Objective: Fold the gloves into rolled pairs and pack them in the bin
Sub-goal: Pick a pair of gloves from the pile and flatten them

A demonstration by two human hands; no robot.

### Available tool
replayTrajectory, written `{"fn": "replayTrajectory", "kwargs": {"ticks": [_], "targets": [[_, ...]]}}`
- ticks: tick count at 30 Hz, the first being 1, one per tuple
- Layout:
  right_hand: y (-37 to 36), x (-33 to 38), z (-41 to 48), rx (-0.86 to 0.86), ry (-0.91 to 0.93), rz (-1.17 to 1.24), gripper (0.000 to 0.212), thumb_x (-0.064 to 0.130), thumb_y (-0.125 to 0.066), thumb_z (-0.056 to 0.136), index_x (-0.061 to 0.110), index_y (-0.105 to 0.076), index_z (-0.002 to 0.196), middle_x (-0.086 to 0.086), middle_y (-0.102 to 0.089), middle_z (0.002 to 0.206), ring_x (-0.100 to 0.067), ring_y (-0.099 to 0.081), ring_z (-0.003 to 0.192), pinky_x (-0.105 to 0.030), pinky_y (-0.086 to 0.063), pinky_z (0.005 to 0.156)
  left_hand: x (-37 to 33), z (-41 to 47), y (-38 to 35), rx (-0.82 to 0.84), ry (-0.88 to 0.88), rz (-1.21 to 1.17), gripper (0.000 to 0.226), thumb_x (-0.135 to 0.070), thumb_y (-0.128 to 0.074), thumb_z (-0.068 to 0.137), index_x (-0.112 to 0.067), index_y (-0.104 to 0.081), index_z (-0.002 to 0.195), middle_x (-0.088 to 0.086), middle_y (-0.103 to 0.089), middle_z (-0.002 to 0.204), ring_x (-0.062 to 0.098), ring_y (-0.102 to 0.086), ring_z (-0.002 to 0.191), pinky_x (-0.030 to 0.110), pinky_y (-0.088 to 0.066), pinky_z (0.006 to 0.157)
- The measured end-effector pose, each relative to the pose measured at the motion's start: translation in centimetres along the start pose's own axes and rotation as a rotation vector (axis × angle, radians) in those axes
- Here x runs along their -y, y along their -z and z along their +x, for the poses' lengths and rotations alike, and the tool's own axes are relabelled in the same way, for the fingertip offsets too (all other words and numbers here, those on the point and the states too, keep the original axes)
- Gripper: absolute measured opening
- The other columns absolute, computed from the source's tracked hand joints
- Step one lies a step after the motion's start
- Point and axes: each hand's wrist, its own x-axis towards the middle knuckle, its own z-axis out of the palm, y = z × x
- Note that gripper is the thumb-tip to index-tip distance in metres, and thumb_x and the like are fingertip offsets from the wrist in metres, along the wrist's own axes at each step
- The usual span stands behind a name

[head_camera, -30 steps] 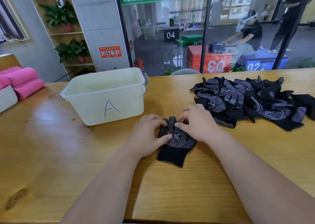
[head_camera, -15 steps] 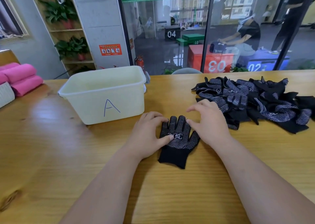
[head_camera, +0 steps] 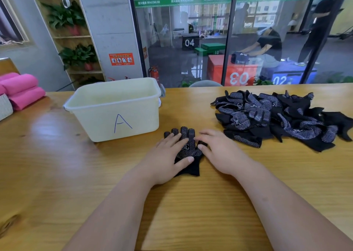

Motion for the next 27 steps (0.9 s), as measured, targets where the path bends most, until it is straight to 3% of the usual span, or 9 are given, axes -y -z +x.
{"fn": "replayTrajectory", "kwargs": {"ticks": [2,5,8,11,17,22,27], "targets": [[-0.1,-0.2,0.2,0.033,0.012,-0.007,0.041,0.035,-0.049,0.110,0.030,-0.056,0.150,0.008,-0.040,0.163,-0.019,-0.036,0.149,-0.036,-0.032,0.121,0.0,0.1,0.1,0.062,0.015,0.060,0.077,-0.076,-0.028,0.102,-0.039,-0.016,0.168,-0.011,-0.002,0.177,0.008,0.007,0.162,0.041,-0.001,0.133],[-0.1,-1.1,0.4,-0.055,-0.008,-0.126,0.044,0.038,-0.047,0.110,0.028,-0.053,0.152,0.002,-0.036,0.167,-0.022,-0.027,0.155,-0.043,-0.025,0.127,0.2,0.3,0.4,0.040,0.058,0.052,0.077,-0.075,-0.027,0.102,-0.038,-0.016,0.168,-0.012,-0.003,0.177,0.008,0.008,0.162,0.040,0.002,0.132],[0.4,-2.5,0.5,-0.072,-0.195,-0.267,0.060,0.058,-0.034,0.108,0.030,-0.036,0.161,-0.002,-0.016,0.175,-0.025,-0.006,0.162,-0.050,-0.009,0.131,0.2,0.1,0.4,-0.005,0.053,-0.029,0.080,-0.079,-0.022,0.099,-0.038,-0.022,0.167,-0.015,-0.009,0.176,0.002,0.006,0.161,0.037,0.003,0.132],[0.7,-3.7,0.6,0.049,-0.336,-0.286,0.075,0.073,-0.014,0.103,0.033,-0.027,0.165,-0.004,-0.003,0.177,-0.028,0.004,0.162,-0.053,-0.001,0.131,-0.2,-0.1,0.4,-0.023,0.035,-0.068,0.085,-0.085,-0.016,0.094,-0.041,-0.028,0.165,-0.018,-0.014,0.174,-0.001,0.002,0.160,0.036,0.001,0.132],[0.6,-3.9,1.0,0.013,-0.386,-0.323,0.081,0.074,-0.008,0.102,0.028,-0.034,0.163,0.000,-0.017,0.175,-0.029,-0.006,0.161,-0.055,-0.004,0.130,0.2,0.1,-0.1,-0.035,0.069,-0.026,0.074,-0.079,-0.030,0.100,-0.041,-0.031,0.164,-0.016,-0.015,0.175,0.004,-0.001,0.161,0.039,-0.001,0.133],[0.5,-4.6,1.6,0.023,-0.367,-0.306,0.080,0.072,-0.009,0.103,0.024,-0.036,0.162,0.004,-0.017,0.175,-0.030,-0.002,0.162,-0.053,-0.001,0.130,0.4,0.1,-0.1,-0.044,0.067,-0.051,0.074,-0.078,-0.032,0.100,-0.040,-0.032,0.164,-0.016,-0.017,0.174,0.002,-0.002,0.161,0.041,-0.002,0.133],[1.1,-4.4,1.6,-0.183,-0.240,-0.194,0.061,0.054,-0.026,0.110,0.021,-0.043,0.158,0.009,-0.030,0.170,-0.022,-0.012,0.160,-0.047,-0.008,0.131,0.7,0.1,-0.2,-0.068,0.063,-0.085,0.075,-0.080,-0.032,0.099,-0.041,-0.035,0.162,-0.016,-0.021,0.173,0.002,-0.004,0.161,0.041,-0.003,0.133]]}}
